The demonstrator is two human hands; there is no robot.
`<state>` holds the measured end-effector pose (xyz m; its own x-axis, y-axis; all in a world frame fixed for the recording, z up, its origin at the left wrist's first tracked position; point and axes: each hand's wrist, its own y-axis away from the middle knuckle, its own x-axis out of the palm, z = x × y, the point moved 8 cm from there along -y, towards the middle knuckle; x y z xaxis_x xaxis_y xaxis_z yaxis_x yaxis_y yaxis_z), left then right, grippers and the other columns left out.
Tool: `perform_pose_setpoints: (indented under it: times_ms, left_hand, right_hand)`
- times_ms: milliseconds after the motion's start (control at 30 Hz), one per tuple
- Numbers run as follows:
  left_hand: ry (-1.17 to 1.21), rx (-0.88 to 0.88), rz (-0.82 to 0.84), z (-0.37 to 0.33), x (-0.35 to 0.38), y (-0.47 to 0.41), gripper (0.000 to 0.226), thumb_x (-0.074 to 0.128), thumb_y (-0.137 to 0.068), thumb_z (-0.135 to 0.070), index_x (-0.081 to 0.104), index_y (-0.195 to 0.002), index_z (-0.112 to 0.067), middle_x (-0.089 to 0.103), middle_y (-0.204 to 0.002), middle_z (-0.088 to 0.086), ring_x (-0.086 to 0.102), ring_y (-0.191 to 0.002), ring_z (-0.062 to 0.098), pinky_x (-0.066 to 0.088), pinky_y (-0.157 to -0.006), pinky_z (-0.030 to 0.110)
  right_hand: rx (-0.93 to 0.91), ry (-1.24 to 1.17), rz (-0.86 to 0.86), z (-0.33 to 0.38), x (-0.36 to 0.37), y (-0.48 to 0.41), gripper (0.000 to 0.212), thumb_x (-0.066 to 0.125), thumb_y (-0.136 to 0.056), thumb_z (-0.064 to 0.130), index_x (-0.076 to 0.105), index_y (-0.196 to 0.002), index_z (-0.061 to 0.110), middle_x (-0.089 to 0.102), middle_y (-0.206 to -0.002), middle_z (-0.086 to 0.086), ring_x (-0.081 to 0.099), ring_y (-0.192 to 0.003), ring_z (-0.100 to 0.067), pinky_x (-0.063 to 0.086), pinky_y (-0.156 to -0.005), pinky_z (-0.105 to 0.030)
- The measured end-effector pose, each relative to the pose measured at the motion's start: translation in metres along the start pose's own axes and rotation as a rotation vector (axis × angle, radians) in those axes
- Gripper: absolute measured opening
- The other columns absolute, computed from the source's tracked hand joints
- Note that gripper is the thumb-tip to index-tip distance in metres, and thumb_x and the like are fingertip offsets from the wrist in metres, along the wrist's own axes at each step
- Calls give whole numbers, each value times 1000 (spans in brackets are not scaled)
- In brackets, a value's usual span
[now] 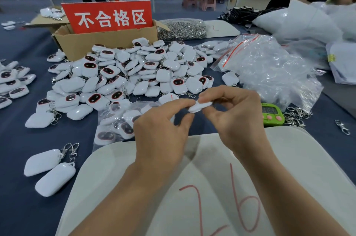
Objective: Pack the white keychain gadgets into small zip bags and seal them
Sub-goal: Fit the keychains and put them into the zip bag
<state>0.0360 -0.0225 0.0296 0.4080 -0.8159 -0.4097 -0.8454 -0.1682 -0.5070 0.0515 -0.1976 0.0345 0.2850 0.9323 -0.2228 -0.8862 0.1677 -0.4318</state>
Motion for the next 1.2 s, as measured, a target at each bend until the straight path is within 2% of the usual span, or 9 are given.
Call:
perform_pose_setpoints:
  times_ms: [100, 233, 333, 433, 533, 700, 833, 1100, 1200]
  left_hand:
    - [-12, 13, 0, -1, -1, 0, 60, 84, -80, -21, 55, -120, -56, 65, -106, -33, 67, -83, 7, 53, -82, 32]
    - [3, 20, -4, 1, -1, 0, 41, 82, -82, -23, 69, -112, -48, 68, -102, -31, 64, -86, 5, 47, -79, 18]
    - [79, 1, 22, 1, 1, -1, 37, 72, -88, -37, 68, -123, -47, 67, -92, -39, 64, -92, -11, 44, -83, 7]
    - [53, 81, 124, -7, 6, -2, 50, 74, -89, -38, 59, -136, -49, 62, -104, -46, 58, -105, -17, 39, -90, 1]
    - [40, 159, 158, -11, 8, -3, 56, 81, -79, -26, 66, -130, -43, 56, -112, -48, 54, -116, -13, 37, -99, 4]
    - [10, 189, 100, -9, 4, -5, 13, 68, -93, -37, 77, -98, -30, 64, -86, -24, 56, -92, 1, 40, -81, 12]
    - [-20, 146, 86, -4, 3, -6, 27, 58, -97, -44, 64, -75, -31, 50, -66, -22, 49, -77, -4, 34, -69, 10]
    - [-1, 77, 0, -3, -5, -8, 21, 66, -91, -43, 75, -80, -29, 62, -70, -20, 55, -79, 2, 38, -71, 15]
    - [-240, 81, -67, 0, -11, -10, 21, 62, -92, -42, 77, -93, -28, 73, -85, -11, 59, -87, 16, 41, -81, 35]
  right_hand:
    - [-16, -3, 7, 0, 0, 0, 34, 75, -79, -6, 78, -77, 28, 78, -85, 10, 75, -88, -15, 61, -86, -40]
    - [-8, -49, 33, 4, 1, 0, 33, 73, -79, -8, 79, -79, 25, 79, -83, 8, 76, -86, -14, 61, -81, -33]
    - [150, -321, 98, -2, 6, 0, 25, 74, -78, -7, 81, -85, 16, 81, -84, -4, 77, -80, -17, 57, -74, -23]
    - [365, -468, 119, -17, 11, 2, 18, 74, -82, -2, 82, -93, 9, 79, -90, -16, 65, -75, -26, 52, -64, -24]
    - [472, -530, 166, -24, 14, 4, 23, 62, -92, -2, 82, -94, 9, 77, -88, -16, 57, -68, -21, 47, -58, -24]
    - [447, -488, 250, -24, 17, 3, 35, 65, -91, 30, 79, -97, -1, 71, -87, -20, 59, -69, -21, 47, -60, -28]
    - [380, -416, 330, -20, 21, 4, 20, 73, -79, 15, 81, -95, 7, 68, -79, -14, 60, -74, -19, 49, -65, -26]
    - [441, -451, 271, -25, 21, 6, 13, 76, -76, 9, 83, -87, 10, 72, -74, -11, 67, -70, -17, 55, -67, -22]
    - [468, -373, 146, -31, 12, 5, 10, 78, -84, 0, 82, -82, 9, 70, -67, -9, 64, -63, -15, 53, -62, -21]
